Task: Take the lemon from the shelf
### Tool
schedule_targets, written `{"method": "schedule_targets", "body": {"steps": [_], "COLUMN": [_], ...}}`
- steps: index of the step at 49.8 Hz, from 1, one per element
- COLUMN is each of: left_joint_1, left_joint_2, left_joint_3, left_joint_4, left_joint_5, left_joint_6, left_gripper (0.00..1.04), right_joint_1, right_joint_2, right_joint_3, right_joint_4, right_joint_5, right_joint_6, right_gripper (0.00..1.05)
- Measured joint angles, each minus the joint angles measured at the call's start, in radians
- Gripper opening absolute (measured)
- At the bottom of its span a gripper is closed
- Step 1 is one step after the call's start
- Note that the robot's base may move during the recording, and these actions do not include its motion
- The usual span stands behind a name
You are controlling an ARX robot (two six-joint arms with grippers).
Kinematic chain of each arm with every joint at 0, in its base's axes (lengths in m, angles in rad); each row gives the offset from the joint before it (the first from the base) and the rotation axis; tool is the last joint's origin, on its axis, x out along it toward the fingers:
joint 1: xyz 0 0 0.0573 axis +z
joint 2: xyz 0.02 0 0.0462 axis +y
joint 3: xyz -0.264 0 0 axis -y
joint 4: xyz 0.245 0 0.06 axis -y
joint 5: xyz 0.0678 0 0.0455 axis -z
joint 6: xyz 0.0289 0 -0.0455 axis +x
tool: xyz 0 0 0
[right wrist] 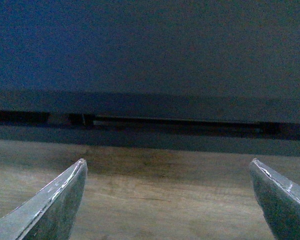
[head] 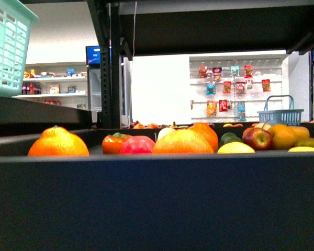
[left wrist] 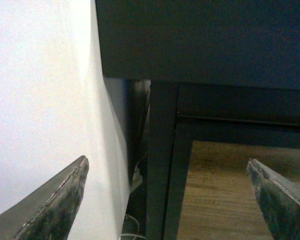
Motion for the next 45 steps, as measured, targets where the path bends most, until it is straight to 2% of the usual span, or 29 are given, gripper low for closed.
{"method": "schedule_targets", "body": {"steps": [45], "left_joint_1": [0.000], "left_joint_2": [0.000], "left_joint_3": [0.000], "left_joint_4": [0.000], "left_joint_5": [0.000], "left_joint_6": [-0.001], "left_gripper": [0.97], "right_joint_1": [0.000], "right_joint_2": [0.000], "right_joint_3": [0.000], "right_joint_4": [0.000], "right_joint_5": [0.000], "right_joint_6": [-0.001], "right_gripper": [0.97]}}
